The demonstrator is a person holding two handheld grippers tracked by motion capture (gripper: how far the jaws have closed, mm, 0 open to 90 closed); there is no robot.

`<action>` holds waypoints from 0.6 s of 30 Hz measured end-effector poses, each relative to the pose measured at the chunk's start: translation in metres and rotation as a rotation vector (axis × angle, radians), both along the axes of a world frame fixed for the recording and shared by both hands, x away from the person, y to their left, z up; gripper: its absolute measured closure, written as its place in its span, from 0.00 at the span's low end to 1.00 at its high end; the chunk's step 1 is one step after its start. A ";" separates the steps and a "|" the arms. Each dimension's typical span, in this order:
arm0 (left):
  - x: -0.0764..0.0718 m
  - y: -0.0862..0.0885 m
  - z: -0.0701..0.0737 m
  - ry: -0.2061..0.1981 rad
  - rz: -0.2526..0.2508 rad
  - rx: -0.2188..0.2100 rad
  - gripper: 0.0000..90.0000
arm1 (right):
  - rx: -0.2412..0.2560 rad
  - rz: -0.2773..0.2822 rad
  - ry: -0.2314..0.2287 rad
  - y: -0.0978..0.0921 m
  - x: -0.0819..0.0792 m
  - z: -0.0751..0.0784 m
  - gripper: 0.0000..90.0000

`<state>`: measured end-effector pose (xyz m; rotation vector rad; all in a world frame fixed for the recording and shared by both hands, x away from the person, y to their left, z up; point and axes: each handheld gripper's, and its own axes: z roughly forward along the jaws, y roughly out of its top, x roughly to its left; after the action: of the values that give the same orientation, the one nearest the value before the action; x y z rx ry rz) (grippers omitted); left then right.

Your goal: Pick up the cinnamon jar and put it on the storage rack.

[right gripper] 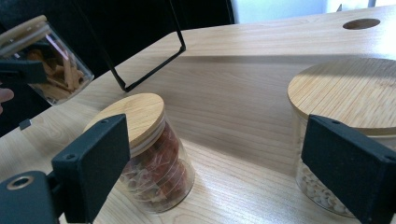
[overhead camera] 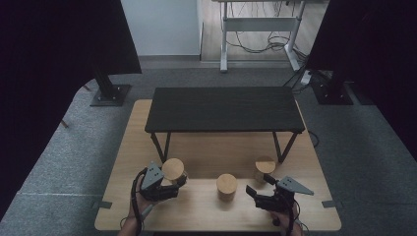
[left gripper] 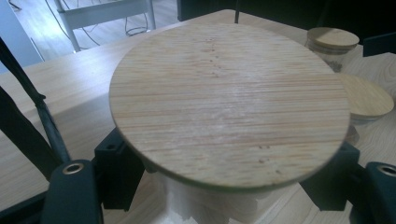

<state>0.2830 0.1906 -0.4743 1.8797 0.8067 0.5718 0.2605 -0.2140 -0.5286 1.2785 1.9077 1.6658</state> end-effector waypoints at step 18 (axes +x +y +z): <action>-0.003 0.001 0.014 -0.025 0.014 0.001 0.28 | -0.013 -0.002 -0.003 0.001 0.000 0.000 0.08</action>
<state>0.2795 0.1919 -0.4598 1.8656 0.8034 0.6036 0.2601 -0.2132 -0.5289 1.2722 1.9119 1.6504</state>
